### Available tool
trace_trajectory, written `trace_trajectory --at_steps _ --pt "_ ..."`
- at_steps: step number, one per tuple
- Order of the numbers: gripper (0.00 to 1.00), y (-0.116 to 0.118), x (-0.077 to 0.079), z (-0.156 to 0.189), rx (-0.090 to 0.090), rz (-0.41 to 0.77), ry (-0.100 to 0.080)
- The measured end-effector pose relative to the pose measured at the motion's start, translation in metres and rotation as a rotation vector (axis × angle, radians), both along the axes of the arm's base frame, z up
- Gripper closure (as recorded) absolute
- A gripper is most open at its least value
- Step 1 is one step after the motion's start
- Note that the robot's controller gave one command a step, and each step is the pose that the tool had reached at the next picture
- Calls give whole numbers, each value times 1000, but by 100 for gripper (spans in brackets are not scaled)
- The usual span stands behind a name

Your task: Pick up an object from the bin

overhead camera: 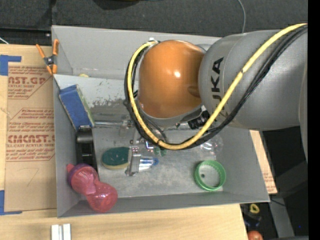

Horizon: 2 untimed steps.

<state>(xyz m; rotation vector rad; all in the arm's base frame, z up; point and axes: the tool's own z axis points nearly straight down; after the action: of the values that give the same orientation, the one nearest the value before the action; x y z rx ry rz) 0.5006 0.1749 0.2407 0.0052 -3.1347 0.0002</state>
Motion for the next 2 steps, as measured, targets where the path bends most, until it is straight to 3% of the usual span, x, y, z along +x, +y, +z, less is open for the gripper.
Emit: trace_trajectory --at_steps 1,2 --pt "0 -1 2 4 1 -3 -8" --pt "0 -48 54 -159 3 43 -12"
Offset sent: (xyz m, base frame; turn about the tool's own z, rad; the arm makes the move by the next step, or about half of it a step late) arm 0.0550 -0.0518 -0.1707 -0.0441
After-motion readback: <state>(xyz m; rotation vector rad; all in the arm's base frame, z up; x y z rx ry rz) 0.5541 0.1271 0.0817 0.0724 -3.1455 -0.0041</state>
